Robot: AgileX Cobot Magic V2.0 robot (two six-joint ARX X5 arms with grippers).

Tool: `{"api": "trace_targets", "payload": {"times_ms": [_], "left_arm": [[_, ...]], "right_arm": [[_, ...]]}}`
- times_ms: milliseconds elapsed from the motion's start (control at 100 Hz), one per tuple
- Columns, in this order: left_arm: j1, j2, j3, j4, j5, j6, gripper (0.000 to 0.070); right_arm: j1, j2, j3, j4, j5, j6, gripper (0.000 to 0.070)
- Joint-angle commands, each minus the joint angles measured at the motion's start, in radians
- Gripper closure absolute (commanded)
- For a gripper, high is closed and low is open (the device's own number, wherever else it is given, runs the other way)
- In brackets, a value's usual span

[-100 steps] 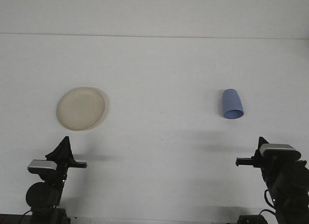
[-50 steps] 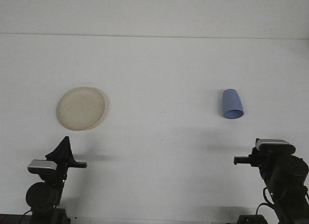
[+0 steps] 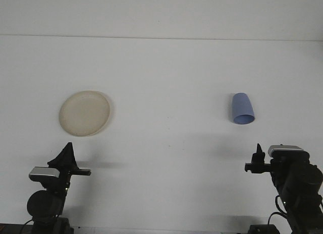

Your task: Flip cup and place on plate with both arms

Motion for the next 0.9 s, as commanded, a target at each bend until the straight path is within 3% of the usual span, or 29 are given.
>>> {"api": "trace_targets", "payload": {"times_ms": [0,430,890], "left_arm": [[-0.002,-0.002,-0.019,0.010,0.000,0.008,0.0688],[-0.002,-0.002,-0.019,0.010,0.000,0.008,0.0688],[-0.002,-0.002,-0.019,0.010,0.000,0.008,0.0688]], "right_arm": [[0.000,0.027,0.016,0.032,0.001,-0.003,0.0238],[-0.027,0.265,-0.062,0.349,-0.002,-0.006,0.0202],[-0.137,0.434,-0.337,0.856,-0.120,-0.038,0.0203]]}}
